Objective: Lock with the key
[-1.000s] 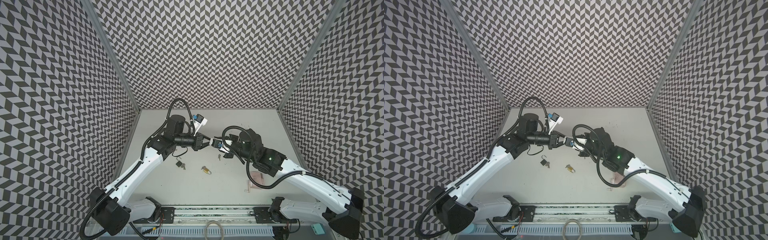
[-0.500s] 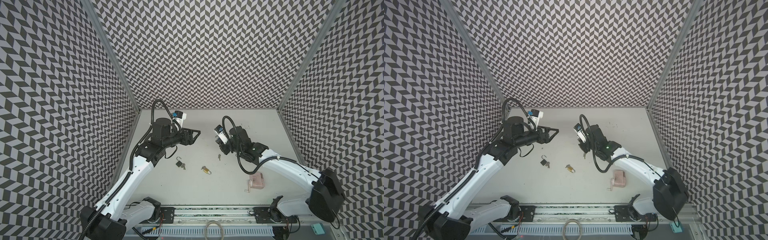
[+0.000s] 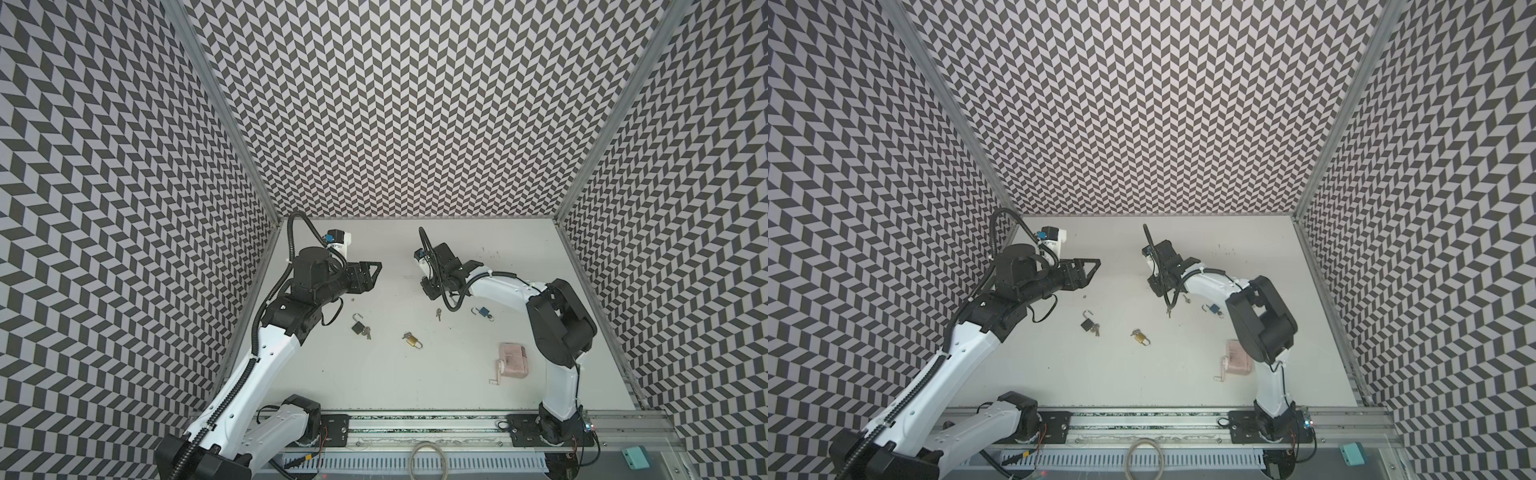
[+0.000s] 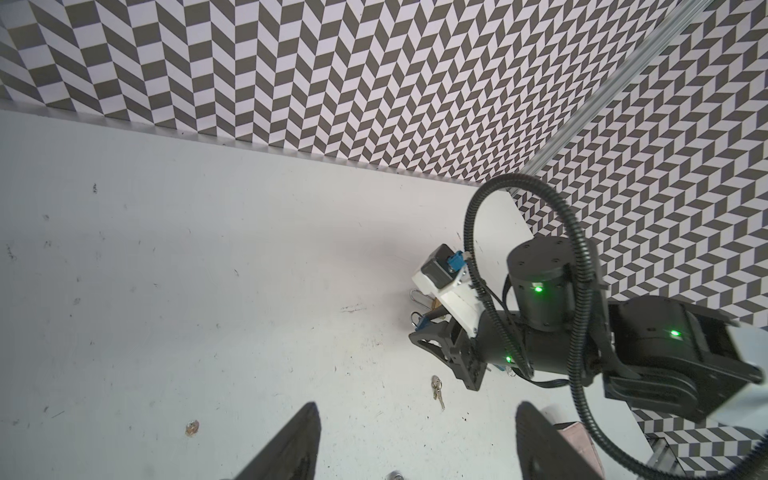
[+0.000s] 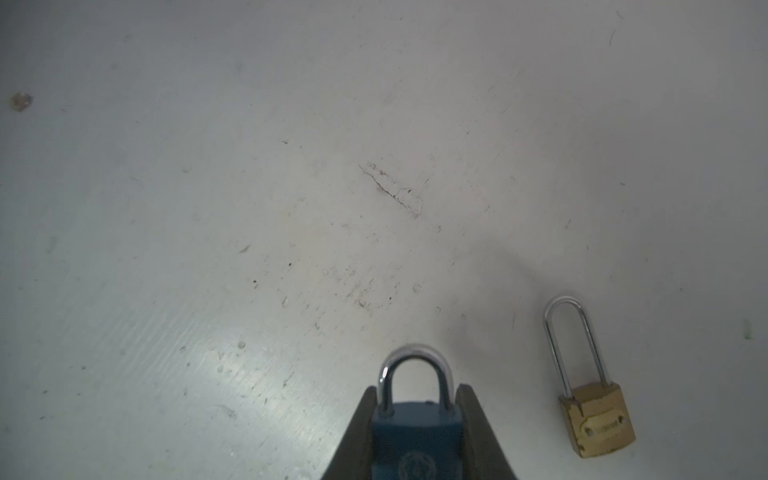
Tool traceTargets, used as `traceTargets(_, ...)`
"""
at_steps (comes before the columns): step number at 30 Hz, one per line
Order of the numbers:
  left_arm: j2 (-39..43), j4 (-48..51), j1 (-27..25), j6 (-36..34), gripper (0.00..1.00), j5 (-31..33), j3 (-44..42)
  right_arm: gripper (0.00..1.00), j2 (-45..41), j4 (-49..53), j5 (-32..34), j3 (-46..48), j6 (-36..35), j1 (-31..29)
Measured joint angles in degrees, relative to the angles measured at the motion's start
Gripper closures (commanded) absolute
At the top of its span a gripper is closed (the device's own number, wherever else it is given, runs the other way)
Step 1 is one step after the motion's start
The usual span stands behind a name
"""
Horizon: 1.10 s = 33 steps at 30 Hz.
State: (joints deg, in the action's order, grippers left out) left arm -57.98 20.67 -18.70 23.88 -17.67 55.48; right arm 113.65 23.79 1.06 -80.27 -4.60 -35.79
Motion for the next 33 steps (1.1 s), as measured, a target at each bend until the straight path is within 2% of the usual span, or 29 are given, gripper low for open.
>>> traceTargets(4,0.5,-0.3,0.0,0.2,0.26,0.0,-0.1,0.99,4.0,1.6,0.5,-3.3,-0.3,0.3)
traceTargets(10,0.5,-0.5,0.2,0.3,0.26,-0.2,-0.1,0.9,6.9,3.2,1.3,-5.1,-0.5,0.7)
traceTargets(18,0.5,-0.5,0.5,0.3,0.26,-0.9,-0.1,0.6,7.7,4.0,2.5,-5.8,-1.0,0.7)
traceTargets(21,0.5,-0.5,0.5,0.6,0.26,-1.0,-0.1,0.4,7.7,4.1,2.6,-5.9,-1.3,0.7)
traceTargets(25,1.3,-0.5,0.5,1.3,0.27,-1.0,-0.1,0.25,7.7,4.0,2.5,-6.1,-1.2,0.7)
traceTargets(29,1.9,-0.7,0.5,1.5,0.27,-1.0,-0.2,0.18,7.6,3.7,1.9,-6.0,-1.1,0.7)
traceTargets(33,2.0,-0.7,0.7,1.5,0.26,-0.9,-0.7,0.16,4.6,2.0,1.7,-3.6,-0.1,0.7)
